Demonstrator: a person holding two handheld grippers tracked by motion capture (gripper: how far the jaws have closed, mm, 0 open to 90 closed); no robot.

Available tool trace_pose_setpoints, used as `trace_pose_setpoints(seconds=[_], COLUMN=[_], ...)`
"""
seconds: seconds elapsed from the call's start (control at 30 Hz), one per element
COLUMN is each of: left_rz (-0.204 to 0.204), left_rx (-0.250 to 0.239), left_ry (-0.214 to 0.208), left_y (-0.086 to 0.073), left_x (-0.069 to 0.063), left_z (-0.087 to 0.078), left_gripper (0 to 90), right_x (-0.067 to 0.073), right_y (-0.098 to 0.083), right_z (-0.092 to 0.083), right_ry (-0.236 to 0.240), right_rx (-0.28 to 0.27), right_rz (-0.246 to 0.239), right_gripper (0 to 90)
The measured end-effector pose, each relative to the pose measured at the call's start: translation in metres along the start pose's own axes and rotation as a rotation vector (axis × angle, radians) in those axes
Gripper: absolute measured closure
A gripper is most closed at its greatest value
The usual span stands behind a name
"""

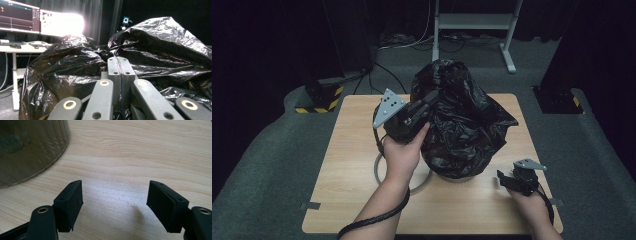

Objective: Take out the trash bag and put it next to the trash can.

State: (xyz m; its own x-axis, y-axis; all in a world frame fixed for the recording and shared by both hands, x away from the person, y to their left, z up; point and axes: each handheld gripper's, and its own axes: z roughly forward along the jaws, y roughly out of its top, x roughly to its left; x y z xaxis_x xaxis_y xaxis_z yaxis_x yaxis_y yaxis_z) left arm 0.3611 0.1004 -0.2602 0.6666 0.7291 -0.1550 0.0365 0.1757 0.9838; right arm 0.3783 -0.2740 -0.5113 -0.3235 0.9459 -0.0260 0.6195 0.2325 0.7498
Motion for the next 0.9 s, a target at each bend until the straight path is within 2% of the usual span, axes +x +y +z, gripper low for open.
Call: trace_pose_setpoints(seconds=[0.4, 0.6, 0.8, 0.9], left_rz=[0.044, 0.071, 0.058, 0.066], left_rx=[-0.086, -0.174, -0.206, -0.222], left_ry=[-0.014, -0.031, -0.038, -0.04], left_y=[0.016, 0.017, 0.013, 0.014], left_x=[-0.009, -0.012, -0.01, -0.009], left_z=[-0.003, -0.004, 0.0, -0.002], left_gripper=[89.6, 89.6, 89.7, 89.6], right_x=[0.001, 0.001, 0.0, -0.001], right_y=[0.0, -0.002, -0.002, -0.002], right_z=[0.001, 0.004, 0.003, 0.004], right_ry=[0.005, 0.002, -0.003, -0.004], right_rx=[-0.002, 0.006, 0.006, 0.005], right_rz=[0.006, 0.025, 0.03, 0.039], right_gripper=[25.3, 22.8, 22.0, 21.9])
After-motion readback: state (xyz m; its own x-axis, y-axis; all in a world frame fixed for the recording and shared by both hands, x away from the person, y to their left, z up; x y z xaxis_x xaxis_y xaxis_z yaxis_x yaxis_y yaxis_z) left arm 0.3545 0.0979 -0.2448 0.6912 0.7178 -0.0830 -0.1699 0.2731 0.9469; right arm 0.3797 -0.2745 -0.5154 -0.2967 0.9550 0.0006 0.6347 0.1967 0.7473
